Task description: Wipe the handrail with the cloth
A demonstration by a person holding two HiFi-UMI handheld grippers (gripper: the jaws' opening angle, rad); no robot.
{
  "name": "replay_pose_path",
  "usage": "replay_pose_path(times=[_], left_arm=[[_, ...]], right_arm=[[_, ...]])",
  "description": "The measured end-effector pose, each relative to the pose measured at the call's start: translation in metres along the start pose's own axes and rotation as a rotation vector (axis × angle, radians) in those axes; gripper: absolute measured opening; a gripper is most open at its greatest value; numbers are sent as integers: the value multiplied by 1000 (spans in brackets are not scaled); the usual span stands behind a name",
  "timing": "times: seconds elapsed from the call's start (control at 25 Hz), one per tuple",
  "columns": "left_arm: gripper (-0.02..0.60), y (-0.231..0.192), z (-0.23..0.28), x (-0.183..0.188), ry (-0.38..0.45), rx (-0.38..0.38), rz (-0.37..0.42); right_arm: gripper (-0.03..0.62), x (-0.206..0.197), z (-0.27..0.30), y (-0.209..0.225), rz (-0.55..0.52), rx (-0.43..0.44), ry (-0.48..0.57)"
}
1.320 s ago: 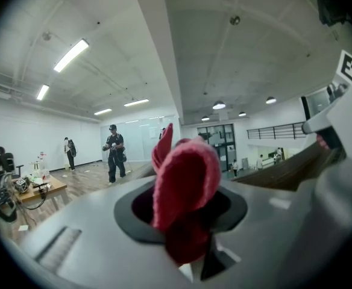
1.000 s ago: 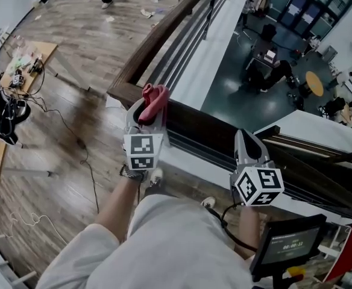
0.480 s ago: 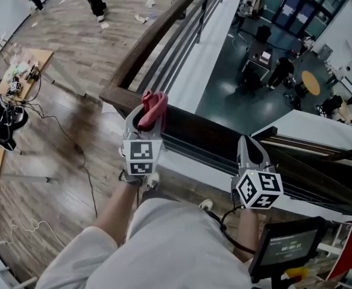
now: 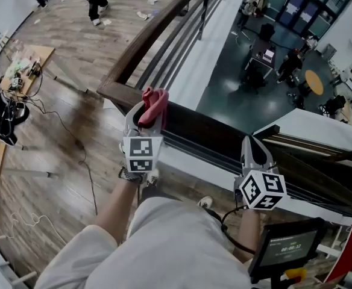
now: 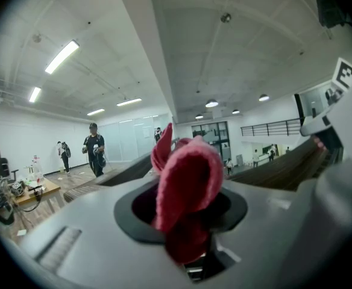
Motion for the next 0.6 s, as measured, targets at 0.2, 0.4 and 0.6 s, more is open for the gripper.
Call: replay_pose_path(times=[0.2, 0.4, 0.6], left_arm=[[152, 8, -1, 2, 1, 10, -1], [152, 15, 1, 1, -8, 17, -8], [152, 21, -1, 2, -5, 47, -3]], right_arm=[[3, 1, -2, 6, -6, 19, 0], [3, 1, -2, 9, -8, 52, 0], [3, 2, -8, 10, -13, 91, 0]])
Point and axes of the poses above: the fingertips, and each gripper's own axes: z forward along the fingers, y to its right, x out of its top, the point moved 7 cm from there along -z, backward along the fingers, and after that the axes turned 5 degrees about z, right-handed, at the moved point
